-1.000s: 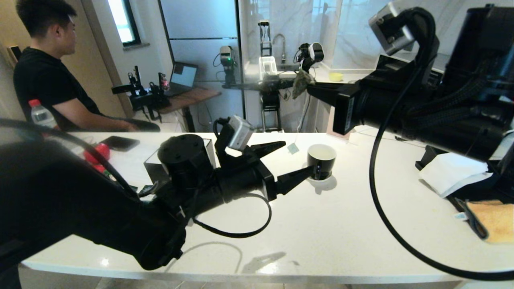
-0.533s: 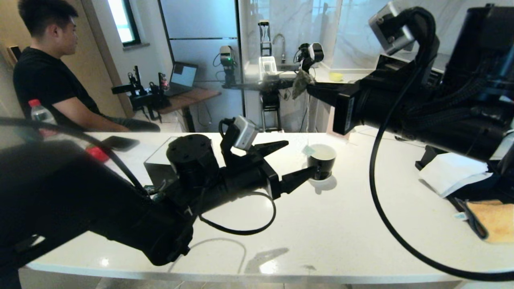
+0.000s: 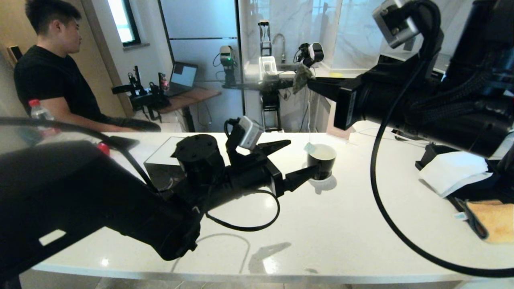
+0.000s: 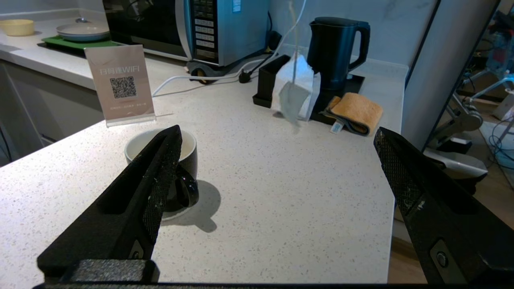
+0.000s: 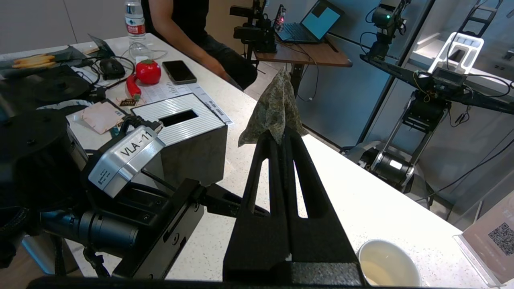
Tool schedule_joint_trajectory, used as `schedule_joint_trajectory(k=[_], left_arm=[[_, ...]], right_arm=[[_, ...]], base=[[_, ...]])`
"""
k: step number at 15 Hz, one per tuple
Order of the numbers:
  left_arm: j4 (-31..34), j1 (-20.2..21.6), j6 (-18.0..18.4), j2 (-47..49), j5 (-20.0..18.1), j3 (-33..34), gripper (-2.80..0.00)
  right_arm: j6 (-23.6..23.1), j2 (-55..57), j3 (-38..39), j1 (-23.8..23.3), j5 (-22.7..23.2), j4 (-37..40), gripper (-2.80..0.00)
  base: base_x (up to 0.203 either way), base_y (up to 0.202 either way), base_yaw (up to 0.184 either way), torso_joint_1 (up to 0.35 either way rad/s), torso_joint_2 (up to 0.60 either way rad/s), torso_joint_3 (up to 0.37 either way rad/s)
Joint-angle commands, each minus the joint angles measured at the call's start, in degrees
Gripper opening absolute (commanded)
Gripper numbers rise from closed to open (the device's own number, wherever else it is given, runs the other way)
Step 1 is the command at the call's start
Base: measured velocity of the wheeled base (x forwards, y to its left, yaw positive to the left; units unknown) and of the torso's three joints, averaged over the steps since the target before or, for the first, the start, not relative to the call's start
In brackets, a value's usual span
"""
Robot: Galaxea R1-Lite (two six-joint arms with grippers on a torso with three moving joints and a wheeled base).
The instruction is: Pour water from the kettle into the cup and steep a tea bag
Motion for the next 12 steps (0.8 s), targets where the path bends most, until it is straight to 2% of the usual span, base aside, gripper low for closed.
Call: schedule_joint_trajectory(k=[1, 12], left_arm=[[-0.7, 0.0, 0.0, 0.4, -0.2, -0.4, 0.0], [-4.6, -0.1, -0.3, 2.5, -0.4, -1.2, 0.0]], right_arm=[[-0.1, 0.1, -0.1, 0.1, 0.0, -0.2, -2.8], [-0.1, 0.4, 0.3, 0.1, 0.0, -0.2, -2.8]], base=[[0.0, 0.0, 0.0, 0.0, 0.0, 0.0], [0.0, 0.0, 0.0, 0.0, 0.0, 0.0]])
